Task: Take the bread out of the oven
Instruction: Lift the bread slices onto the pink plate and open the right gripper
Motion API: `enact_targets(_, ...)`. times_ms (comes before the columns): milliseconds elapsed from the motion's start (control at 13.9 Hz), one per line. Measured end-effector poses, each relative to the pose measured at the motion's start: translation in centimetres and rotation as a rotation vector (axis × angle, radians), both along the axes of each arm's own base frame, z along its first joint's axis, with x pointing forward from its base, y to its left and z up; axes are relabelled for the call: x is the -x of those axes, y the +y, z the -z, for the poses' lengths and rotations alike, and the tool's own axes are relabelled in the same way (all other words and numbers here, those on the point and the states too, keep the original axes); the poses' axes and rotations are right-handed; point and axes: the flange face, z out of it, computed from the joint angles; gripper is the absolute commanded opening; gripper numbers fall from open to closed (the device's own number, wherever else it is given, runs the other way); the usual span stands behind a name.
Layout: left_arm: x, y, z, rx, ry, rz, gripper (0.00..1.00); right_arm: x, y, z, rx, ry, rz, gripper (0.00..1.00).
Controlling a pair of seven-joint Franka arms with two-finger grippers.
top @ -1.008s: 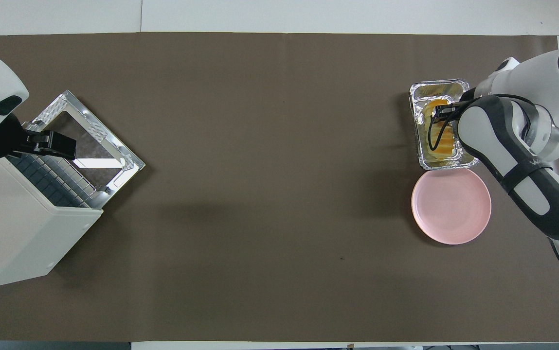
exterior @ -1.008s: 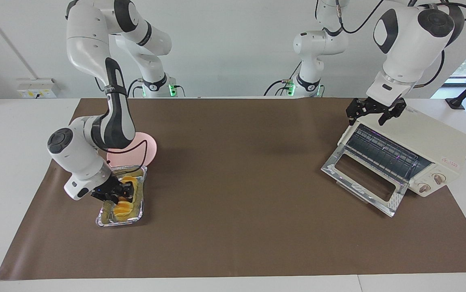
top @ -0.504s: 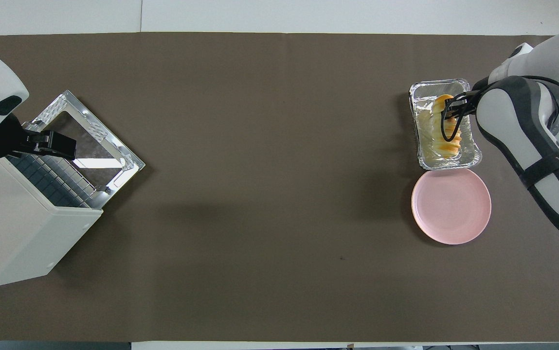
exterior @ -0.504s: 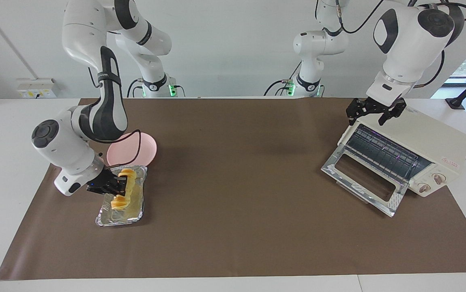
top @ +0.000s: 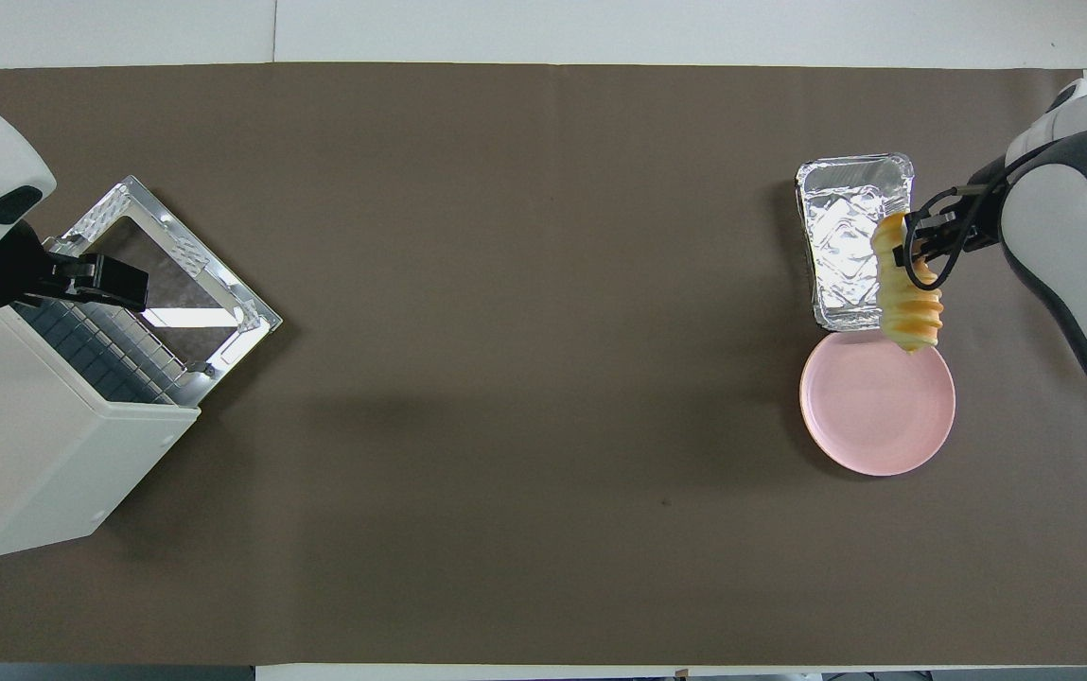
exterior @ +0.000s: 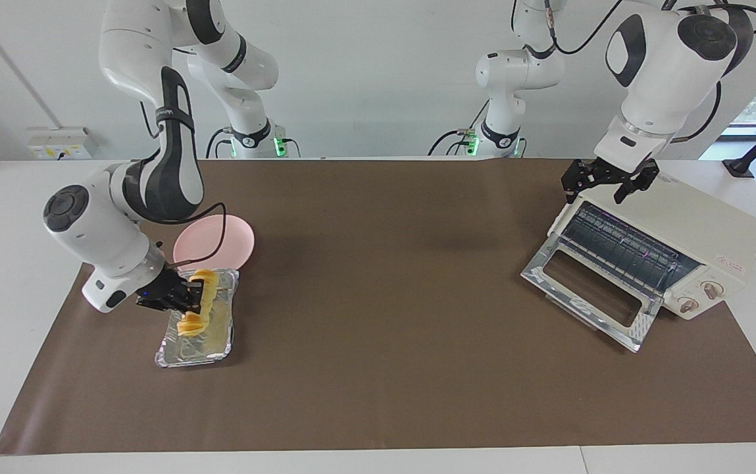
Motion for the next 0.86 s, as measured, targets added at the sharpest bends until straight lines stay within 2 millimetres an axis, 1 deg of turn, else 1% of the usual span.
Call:
enact_targets(144,0.0,0.0,0.0,0.000,0.000,0.000,1.00,2.8,0.4,-0.6,0.006,0.085,-0.001,0.22)
enact_targets(216,0.0,0.0,0.0,0.000,0.000,0.000,1.00,4.1,0.6,-0.3,0.009,0.117,-0.002,0.26)
enact_targets(288,0.0,0.0,0.0,0.000,0.000,0.000,1.00,5.3,0.7,0.4,0.012,0.143,-0.003,0.27)
enact_targets(360,0.0,0.0,0.0,0.000,0.000,0.000,1.00,6.6,0.7,1.6,0.016,0.165,-0.001,0.27)
enact_targets(576,0.0,0.0,0.0,0.000,0.000,0.000,1.00,9.6,0.8,5.9,0.029,0.165,0.009,0.27)
enact_targets(648,0.0,0.0,0.0,0.000,0.000,0.000,1.00,10.3,0.9,6.8,0.031,0.156,0.008,0.27)
enact_targets(864,0.0,0.0,0.0,0.000,0.000,0.000,1.00,11.3,0.9,8.1,0.037,0.127,0.004,0.27)
